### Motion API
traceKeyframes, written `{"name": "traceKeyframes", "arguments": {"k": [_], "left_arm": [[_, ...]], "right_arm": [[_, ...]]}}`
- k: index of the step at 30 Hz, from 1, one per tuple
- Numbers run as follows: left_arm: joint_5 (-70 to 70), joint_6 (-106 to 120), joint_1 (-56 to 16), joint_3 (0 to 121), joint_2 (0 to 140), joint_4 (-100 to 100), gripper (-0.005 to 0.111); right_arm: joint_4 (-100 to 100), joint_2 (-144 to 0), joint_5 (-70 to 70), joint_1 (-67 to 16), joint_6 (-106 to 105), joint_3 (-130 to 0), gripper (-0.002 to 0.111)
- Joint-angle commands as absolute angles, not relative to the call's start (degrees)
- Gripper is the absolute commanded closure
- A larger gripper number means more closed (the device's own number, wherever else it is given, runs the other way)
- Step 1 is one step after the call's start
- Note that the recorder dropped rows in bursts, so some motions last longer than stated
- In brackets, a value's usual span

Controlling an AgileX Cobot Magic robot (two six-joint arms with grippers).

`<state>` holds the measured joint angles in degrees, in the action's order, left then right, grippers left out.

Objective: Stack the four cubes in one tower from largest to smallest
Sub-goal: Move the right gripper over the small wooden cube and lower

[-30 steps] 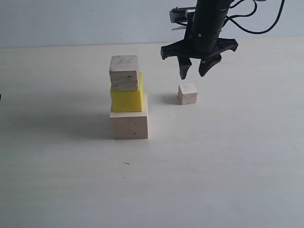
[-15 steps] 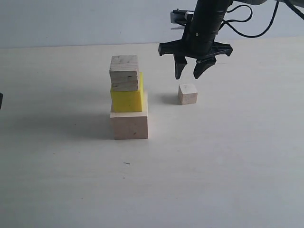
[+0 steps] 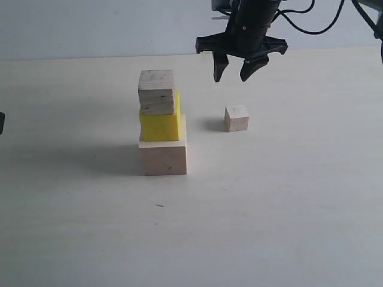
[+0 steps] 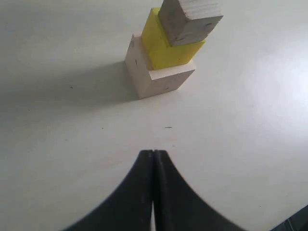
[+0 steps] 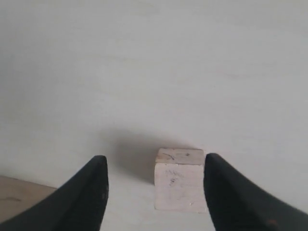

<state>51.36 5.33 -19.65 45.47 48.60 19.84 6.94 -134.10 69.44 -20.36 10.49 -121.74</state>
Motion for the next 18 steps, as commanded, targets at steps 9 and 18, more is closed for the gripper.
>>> {"name": "traceKeyframes", "arguments": {"k": [9,18], "left_arm": [[51.0,5.1,-20.0,45.3,48.7,20.7,0.107],[50.9,5.2,-20.0,45.3,48.7,20.6,0.107]], "right_arm": [[4.9,-136.7,70.0,-20.3,10.4,-122.1,0.051],[5.4,-138.0,70.0,-20.3,10.2,-122.0,0.046]]}}
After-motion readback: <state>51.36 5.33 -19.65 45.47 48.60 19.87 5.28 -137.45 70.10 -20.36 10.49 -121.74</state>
